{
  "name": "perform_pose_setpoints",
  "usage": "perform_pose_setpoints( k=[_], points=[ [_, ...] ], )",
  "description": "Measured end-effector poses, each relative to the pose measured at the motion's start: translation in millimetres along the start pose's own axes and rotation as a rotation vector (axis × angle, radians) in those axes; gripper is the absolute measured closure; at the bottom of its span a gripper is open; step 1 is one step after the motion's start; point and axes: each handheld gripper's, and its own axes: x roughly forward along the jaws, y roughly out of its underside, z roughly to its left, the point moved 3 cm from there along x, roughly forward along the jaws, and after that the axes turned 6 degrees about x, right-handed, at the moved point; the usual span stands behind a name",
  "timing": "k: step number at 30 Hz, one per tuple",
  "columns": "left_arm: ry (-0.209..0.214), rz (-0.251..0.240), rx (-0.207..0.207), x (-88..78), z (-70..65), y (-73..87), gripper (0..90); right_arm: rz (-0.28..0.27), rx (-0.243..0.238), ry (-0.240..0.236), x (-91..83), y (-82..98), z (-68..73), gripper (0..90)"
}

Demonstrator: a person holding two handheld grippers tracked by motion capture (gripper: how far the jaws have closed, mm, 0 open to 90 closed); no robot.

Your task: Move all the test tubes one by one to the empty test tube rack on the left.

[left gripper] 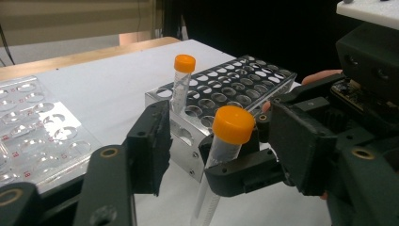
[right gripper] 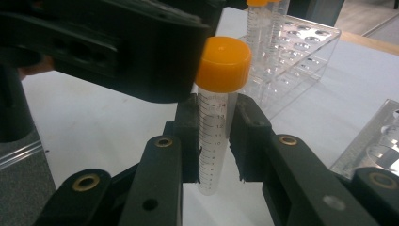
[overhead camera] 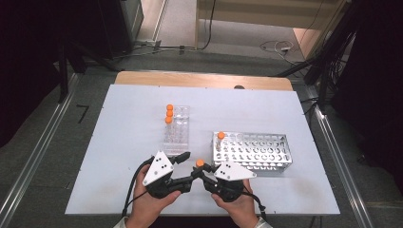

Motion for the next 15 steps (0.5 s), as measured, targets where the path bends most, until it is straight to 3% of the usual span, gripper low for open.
perform_pose_setpoints(
  k=[15],
  points=[
    [0.006,0.007,0.045,4.0,-2.8,2.4,63.0,-0.003,-0.006,-0.011,2.4,-2.0,3.9,71.9]
  ],
)
